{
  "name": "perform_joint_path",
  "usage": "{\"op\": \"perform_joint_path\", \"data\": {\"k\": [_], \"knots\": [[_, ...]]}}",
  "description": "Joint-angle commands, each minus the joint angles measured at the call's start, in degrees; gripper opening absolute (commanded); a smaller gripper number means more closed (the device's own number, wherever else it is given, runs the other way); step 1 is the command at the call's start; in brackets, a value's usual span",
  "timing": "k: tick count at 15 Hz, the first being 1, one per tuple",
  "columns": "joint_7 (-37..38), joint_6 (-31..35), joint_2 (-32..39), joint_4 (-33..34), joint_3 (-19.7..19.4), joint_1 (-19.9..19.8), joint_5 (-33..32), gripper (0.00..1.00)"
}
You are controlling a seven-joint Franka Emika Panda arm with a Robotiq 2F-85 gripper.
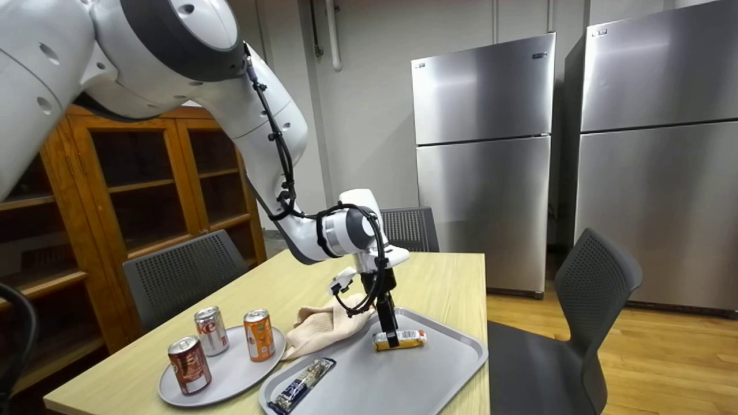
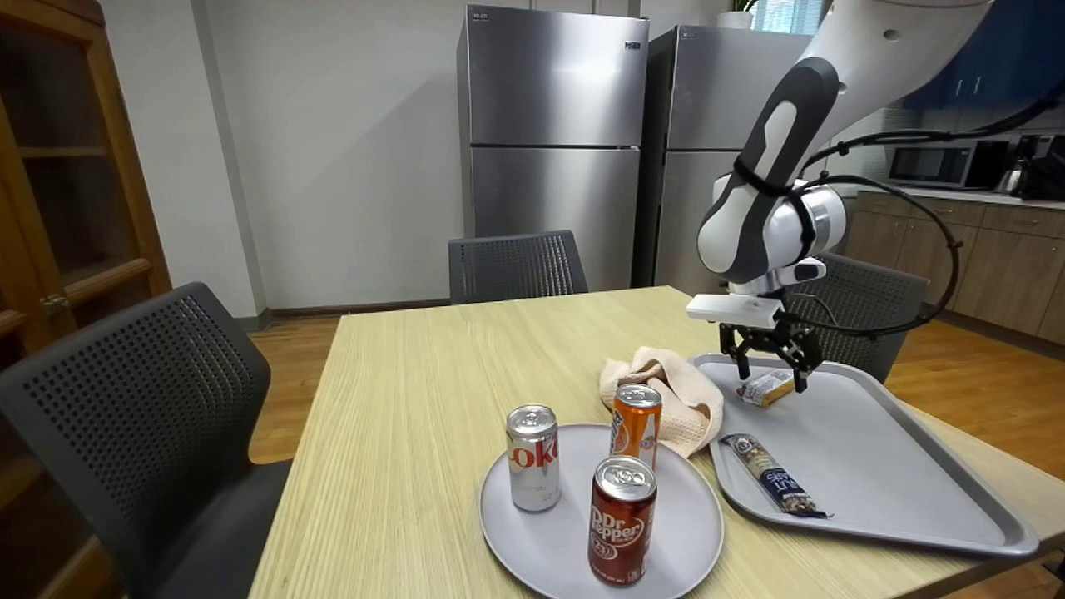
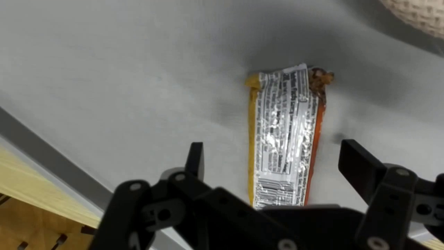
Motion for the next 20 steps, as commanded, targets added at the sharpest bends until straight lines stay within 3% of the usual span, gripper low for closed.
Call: {"op": "perform_joint_path", "data": {"k": [1,4,5,6,13,20], "knots": [[1.2,-2.9,1.7,2.7,0.1,-0.2,1.2,1.00],[1.3,-3.3,2.3,3.3,0.1,-0.2,1.9,1.00],[1.3,-3.5,2.4,3.5,0.1,-0.2,2.0,0.75],[1.3,-3.6,2.5,3.7,0.0,-0.3,2.1,0.74],[1.7,-3.6,2.2,3.9,-0.2,-0.2,1.9,0.18],[1.4,-2.7,0.2,2.5,-0.3,0.1,1.7,0.16]]}}
